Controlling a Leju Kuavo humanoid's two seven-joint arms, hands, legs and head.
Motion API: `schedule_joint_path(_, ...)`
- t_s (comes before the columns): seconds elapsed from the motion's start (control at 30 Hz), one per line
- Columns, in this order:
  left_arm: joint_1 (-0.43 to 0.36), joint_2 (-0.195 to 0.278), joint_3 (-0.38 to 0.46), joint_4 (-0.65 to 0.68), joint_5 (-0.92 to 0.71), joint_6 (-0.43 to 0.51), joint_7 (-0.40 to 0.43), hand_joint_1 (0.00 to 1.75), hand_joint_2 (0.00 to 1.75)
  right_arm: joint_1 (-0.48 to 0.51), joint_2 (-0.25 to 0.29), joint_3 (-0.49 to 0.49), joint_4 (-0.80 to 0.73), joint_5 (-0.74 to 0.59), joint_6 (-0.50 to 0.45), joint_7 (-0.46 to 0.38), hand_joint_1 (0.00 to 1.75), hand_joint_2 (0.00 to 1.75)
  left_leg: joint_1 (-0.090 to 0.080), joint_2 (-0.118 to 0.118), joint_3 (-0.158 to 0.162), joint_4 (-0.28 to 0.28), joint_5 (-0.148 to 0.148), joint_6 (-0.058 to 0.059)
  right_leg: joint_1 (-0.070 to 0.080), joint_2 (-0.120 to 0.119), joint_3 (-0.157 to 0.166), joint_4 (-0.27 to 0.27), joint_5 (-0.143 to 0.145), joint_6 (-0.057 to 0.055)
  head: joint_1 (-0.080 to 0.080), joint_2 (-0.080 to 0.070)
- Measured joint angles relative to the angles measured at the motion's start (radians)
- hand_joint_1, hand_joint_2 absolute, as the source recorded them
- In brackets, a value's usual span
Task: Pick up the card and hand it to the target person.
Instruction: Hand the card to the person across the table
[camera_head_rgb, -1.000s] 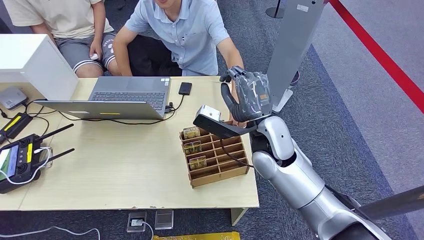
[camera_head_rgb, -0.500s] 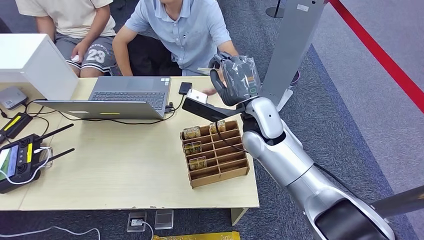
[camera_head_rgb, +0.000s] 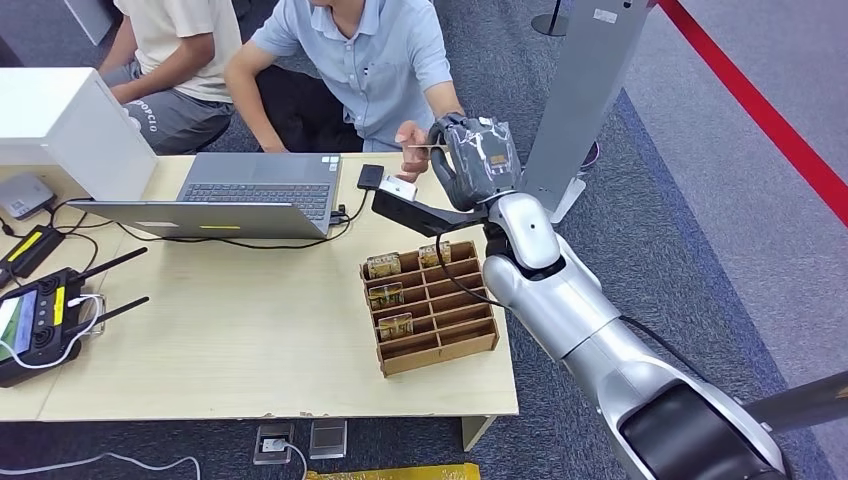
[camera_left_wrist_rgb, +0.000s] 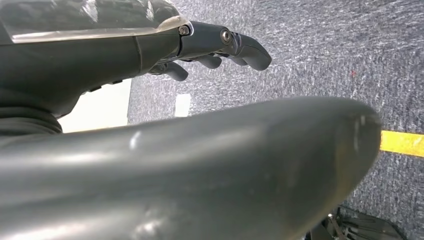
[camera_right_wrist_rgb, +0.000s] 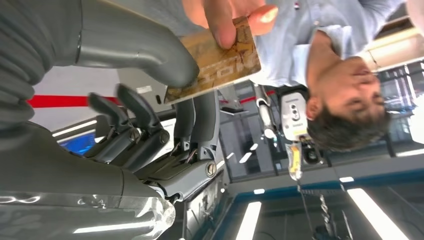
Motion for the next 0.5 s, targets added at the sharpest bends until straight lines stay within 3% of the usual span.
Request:
schedule_joint_path(0.03,0.0,0.001,0.0,0.0,0.0,-0.001,-0.002,0.0,0.0,0.001,-0.001,-0.001,0.005,-0.005,0.004,0.0,0.0,1.75,0.0,0.0,0.0,0.0,0.0,0.0,0.0,0.0,0.0,0.0,0.0,0.0,0.0,0.0)
schedule_joint_path(0.27,0.001,0.002,0.0,0.0,0.021,-0.001,-0.01,0.0,0.0,0.044,-0.011,-0.03,-0.013,-0.202,0.076,-0.051,0.0,1.75,0.0,0.0,0.001,0.0,0.0,0.0,0.0,0.0,0.0,0.0,0.0,0.0,0.0,0.0)
schedule_joint_path(0.5,0.005,0.003,0.001,0.0,0.088,0.011,0.009,0.0,0.0,0.18,-0.081,-0.082,-0.235,-0.521,0.175,-0.025,0.0,1.75,0.0,0.0,0.001,0.0,0.0,0.0,0.0,0.0,0.0,-0.001,0.0,0.0,0.0,0.0)
